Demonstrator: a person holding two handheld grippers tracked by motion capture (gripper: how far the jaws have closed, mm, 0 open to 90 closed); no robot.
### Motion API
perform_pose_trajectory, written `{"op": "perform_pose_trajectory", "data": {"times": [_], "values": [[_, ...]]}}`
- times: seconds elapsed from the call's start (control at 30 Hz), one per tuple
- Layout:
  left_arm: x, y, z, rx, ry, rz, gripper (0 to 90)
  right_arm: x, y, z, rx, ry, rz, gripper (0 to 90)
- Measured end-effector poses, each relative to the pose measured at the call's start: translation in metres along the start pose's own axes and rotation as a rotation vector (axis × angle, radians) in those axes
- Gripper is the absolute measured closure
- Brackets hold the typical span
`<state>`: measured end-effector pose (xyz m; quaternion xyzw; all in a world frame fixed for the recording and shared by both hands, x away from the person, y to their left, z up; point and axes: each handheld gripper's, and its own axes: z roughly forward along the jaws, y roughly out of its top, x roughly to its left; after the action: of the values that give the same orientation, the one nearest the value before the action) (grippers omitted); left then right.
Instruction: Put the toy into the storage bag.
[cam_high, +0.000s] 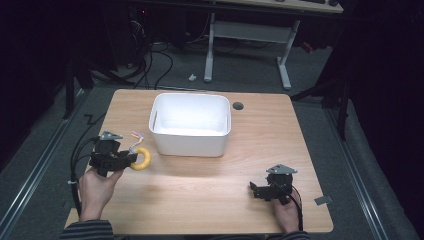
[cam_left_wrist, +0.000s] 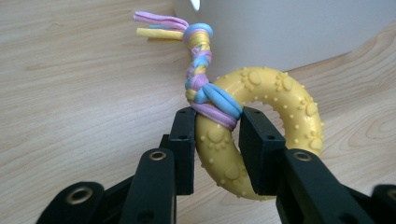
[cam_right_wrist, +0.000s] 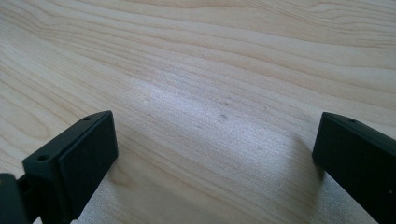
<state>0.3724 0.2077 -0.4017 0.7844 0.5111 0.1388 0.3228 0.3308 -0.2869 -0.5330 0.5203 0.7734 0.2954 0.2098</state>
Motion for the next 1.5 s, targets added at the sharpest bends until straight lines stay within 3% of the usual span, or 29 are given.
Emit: {"op": "perform_pose_trajectory", "data": {"times": [0.4, 0.77, 1.5], "values": [[0.0, 0.014, -0.007, 0.012, 0.004, 0.02, 67.4, 0.0, 0.0, 0.0, 0.0, 0.0, 0.0, 0.0], [-0.001, 0.031, -0.016, -0.015, 0.001, 0.03, 67.5, 0.0, 0.0, 0.0, 0.0, 0.0, 0.0, 0.0], [-0.012, 0.061, -0.012, -0.012, -0.028, 0.05, 67.5, 0.0, 0.0, 0.0, 0.0, 0.0, 0.0, 0.0]]}}
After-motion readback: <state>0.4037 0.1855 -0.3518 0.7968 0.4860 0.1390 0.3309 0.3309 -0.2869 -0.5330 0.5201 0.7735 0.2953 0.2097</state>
